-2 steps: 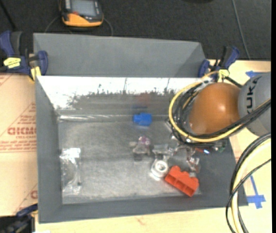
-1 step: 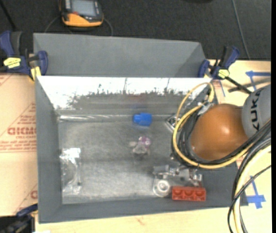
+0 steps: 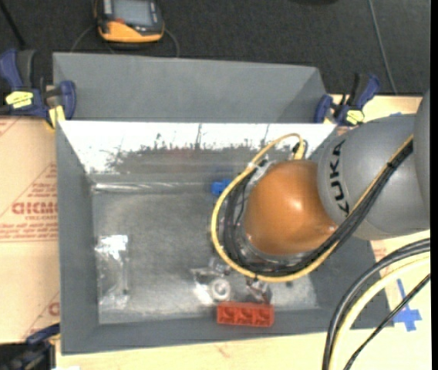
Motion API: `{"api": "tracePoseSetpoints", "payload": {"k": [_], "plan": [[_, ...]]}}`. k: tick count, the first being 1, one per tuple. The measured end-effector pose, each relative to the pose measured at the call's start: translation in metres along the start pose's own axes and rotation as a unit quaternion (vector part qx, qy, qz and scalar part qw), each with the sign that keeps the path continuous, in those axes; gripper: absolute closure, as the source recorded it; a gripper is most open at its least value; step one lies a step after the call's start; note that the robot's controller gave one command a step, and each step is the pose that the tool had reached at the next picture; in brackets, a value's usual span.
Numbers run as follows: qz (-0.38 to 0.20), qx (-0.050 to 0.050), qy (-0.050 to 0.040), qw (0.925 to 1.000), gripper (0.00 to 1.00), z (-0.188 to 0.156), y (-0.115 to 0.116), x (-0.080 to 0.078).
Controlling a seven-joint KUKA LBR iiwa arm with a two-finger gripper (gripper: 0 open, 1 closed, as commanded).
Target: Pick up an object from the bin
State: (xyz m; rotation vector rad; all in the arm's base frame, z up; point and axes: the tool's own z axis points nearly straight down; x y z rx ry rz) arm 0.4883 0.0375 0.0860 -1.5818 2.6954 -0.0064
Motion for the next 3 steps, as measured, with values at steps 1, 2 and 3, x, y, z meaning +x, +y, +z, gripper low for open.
{"api": "tracePoseSetpoints", "payload": {"k": [1, 2, 3], "plan": [[-0.080, 0.003, -0.0012, 0.9968, 0.00, 0.012, 0.005, 0.006], [-0.081, 0.001, -0.0012, 0.9967, 1.00, 0.012, 0.007, 0.006], [-0.114, -0.002, 0.0032, 0.9935, 1.00, -0.191, -0.018, 0.016]]}}
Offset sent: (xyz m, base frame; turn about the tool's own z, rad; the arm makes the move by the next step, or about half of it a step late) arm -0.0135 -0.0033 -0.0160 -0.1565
